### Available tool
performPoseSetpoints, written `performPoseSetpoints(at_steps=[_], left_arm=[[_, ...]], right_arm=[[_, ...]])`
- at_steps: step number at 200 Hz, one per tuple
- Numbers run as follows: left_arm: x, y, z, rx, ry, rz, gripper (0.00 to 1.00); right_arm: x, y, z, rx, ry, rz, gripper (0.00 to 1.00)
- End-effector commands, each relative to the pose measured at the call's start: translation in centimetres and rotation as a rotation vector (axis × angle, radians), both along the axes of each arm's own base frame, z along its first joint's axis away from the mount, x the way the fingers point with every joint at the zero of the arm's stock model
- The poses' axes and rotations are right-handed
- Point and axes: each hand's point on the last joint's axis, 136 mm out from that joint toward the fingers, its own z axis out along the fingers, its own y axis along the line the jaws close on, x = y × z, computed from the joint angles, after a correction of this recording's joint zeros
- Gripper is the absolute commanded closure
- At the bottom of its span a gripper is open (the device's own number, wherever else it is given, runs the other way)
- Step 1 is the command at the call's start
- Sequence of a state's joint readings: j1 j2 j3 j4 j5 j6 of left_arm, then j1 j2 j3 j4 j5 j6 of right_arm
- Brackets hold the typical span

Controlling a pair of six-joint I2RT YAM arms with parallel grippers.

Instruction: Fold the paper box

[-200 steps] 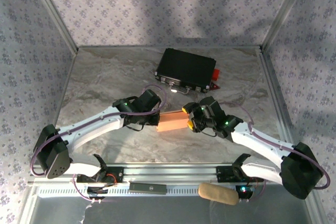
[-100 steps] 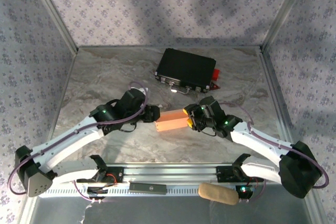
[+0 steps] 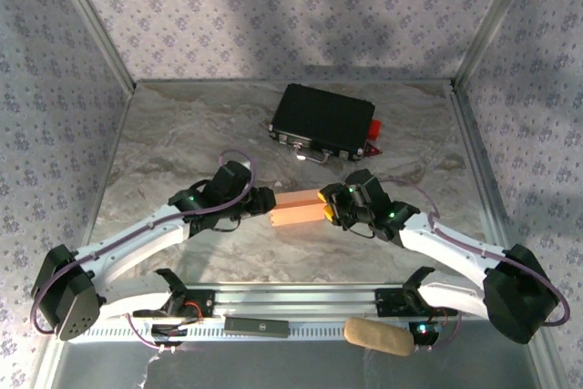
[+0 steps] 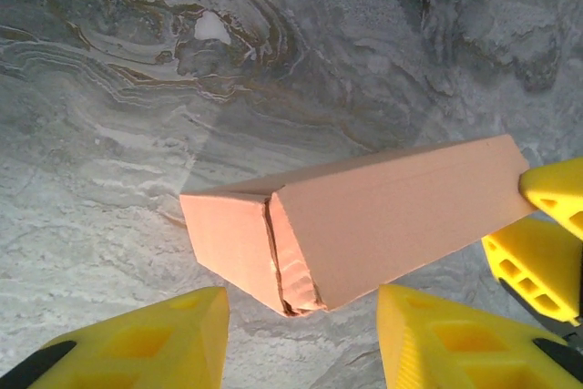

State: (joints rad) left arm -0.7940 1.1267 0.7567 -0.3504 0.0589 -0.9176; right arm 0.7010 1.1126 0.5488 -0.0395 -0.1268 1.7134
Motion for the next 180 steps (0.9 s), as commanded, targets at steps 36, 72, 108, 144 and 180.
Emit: performPoseSetpoints(at_steps=[36,72,108,144,180], left_arm=[[1.3,-0.7,-0.2,-0.086,-0.004,0.033,0.54],[1.1,-0.6,-1.8,-0.072,0.025,0.035,0.61],[0.8,-0.2,-2.6,-0.064,0.035,0.041,0.68],[0.4,0.3,-3.4,-0.050,0.039,0.050,0.70],[0.3,0.5,-3.8,-0.051,0.042,0.051,0.83]], right_arm=[[-0.6,-0.8,-2.1,-0.054,0.049,-0.014,0.59],[-0.7,-0.9,-2.3,-0.059,0.052,-0.012,0.61],[-0.8,-1.1,-2.5,-0.065,0.055,-0.015,0.62],[-0.7,-1.1,-2.8,-0.072,0.063,-0.012,0.66],[-0.9,-1.2,-3.3,-0.082,0.077,-0.012,0.71]])
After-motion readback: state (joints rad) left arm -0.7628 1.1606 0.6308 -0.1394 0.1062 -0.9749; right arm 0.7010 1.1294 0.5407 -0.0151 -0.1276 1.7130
